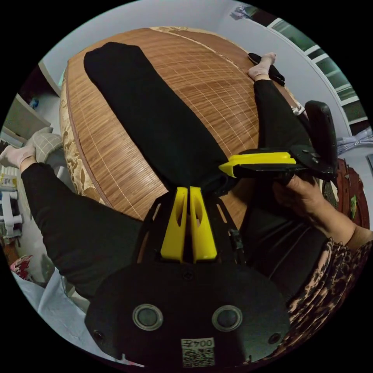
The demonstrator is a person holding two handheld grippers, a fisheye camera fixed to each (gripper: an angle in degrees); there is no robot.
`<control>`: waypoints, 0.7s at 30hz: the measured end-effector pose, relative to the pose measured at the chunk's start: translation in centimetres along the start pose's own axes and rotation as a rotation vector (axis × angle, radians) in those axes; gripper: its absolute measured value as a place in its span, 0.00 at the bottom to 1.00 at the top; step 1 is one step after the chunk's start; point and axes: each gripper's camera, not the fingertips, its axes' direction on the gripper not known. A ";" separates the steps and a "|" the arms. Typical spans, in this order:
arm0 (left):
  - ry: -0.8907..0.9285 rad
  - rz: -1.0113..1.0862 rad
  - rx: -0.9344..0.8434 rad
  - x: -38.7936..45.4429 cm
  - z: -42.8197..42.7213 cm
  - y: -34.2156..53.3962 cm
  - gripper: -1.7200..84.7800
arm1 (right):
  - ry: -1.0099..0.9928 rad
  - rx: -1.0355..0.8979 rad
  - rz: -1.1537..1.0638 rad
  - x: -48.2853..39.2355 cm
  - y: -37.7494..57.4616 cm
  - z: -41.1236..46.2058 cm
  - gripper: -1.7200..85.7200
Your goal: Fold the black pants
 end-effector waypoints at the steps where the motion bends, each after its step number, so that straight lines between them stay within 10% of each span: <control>1: 0.019 -0.006 -0.029 0.1 1.3 -0.5 0.03 | 0.022 -0.035 0.005 0.1 -0.2 0.8 0.02; 21: 0.006 -0.014 -0.188 3.1 11.9 -6.6 0.03 | 0.002 -0.210 0.065 0.5 -0.7 3.1 0.10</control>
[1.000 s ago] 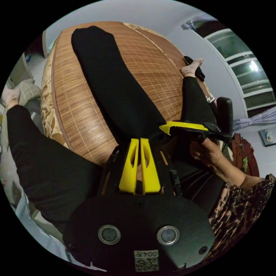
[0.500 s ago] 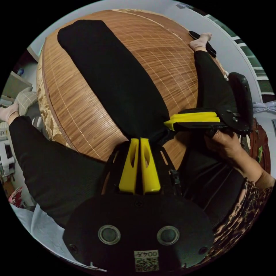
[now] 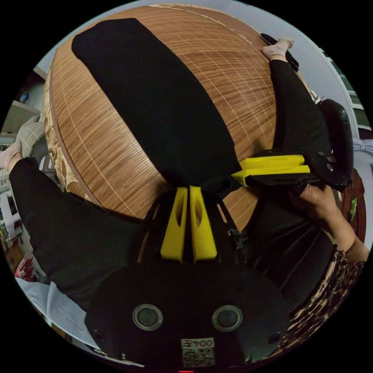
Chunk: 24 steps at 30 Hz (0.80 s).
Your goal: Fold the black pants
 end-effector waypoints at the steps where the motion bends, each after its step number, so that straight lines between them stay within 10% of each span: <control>1: -0.002 0.001 0.000 0.1 0.2 -0.3 0.03 | -0.006 0.003 -0.002 0.0 0.1 -0.2 0.11; 24: -0.210 0.095 0.002 3.3 2.3 -2.7 0.03 | 0.077 0.036 -0.028 0.3 1.8 -4.9 0.13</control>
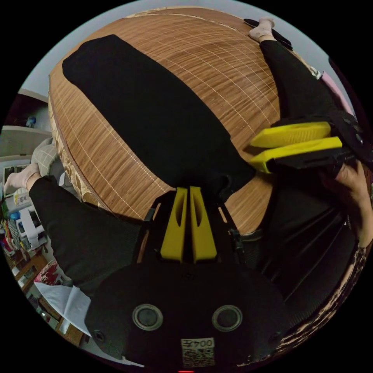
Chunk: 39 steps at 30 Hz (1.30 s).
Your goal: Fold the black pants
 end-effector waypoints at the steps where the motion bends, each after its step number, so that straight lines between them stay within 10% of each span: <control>1: -0.001 0.001 0.000 -0.1 0.0 0.0 0.03 | -0.040 0.029 0.027 0.9 -0.1 -0.3 0.14; 39: 0.136 -0.077 0.127 -9.0 -7.5 4.0 0.04 | 0.029 0.174 0.070 2.5 2.2 1.6 0.09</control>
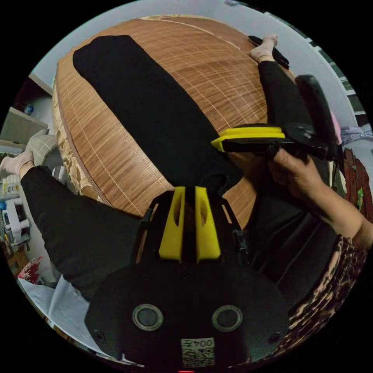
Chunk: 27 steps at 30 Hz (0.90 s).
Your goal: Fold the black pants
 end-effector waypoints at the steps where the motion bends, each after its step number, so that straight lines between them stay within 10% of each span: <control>1: 0.014 -0.024 0.035 -0.8 -0.9 0.3 0.04 | -0.007 0.004 0.003 0.1 0.1 0.1 0.09; 27: 0.163 -0.151 0.044 -6.5 -2.4 -0.3 0.04 | -0.003 0.010 -0.011 -2.2 1.5 2.4 0.09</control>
